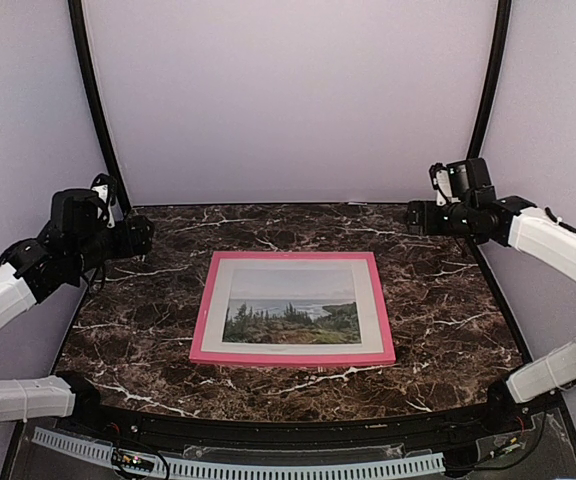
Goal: Put the photo into the frame
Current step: Reset both arms
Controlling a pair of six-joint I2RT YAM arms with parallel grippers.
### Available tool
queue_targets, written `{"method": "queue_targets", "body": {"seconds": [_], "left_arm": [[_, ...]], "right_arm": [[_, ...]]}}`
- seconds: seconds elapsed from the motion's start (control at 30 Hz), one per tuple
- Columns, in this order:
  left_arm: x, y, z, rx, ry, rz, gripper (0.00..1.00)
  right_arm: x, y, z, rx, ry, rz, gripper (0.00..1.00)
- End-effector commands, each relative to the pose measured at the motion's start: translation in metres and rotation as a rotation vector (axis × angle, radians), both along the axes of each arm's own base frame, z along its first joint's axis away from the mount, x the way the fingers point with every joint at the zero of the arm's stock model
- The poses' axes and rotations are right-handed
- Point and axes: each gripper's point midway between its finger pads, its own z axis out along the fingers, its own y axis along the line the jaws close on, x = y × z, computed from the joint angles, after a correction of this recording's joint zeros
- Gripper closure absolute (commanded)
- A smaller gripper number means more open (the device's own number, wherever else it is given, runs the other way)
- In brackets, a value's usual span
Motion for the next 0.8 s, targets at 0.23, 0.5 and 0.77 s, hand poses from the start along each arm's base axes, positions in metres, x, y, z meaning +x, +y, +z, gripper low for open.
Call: {"method": "queue_targets", "body": {"seconds": [0.23,0.5,0.77], "left_arm": [[-0.008,0.015,0.038,0.102,-0.072,0.004,0.01],[-0.026,0.011,0.052,0.062,-0.138,-0.06,0.01],[-0.038,0.01,0.049,0.052,-0.166,-0.101,0.01]], "right_arm": [[-0.03,-0.03,0.037,-0.05,-0.114,-0.064,0.01],[-0.057,-0.048,0.059,-0.001,-0.174,-0.127,0.01],[-0.073,-0.047,0.071,0.04,-0.182,-0.101,0.01]]}}
